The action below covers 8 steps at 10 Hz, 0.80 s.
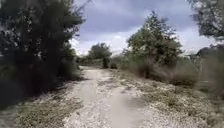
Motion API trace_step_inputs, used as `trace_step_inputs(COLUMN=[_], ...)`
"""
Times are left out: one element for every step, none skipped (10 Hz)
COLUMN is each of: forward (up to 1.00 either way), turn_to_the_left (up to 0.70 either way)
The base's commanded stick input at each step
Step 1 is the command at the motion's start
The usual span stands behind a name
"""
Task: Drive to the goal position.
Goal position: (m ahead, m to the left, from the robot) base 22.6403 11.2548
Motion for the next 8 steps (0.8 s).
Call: trace_step_inputs(forward=[0.5,0.5,0.5,0.5,0.5,0.5,0.5,0.5], turn_to_the_left=[0.01,0.01,0.01,0.01,0.01,0.01,0.01,0.01])
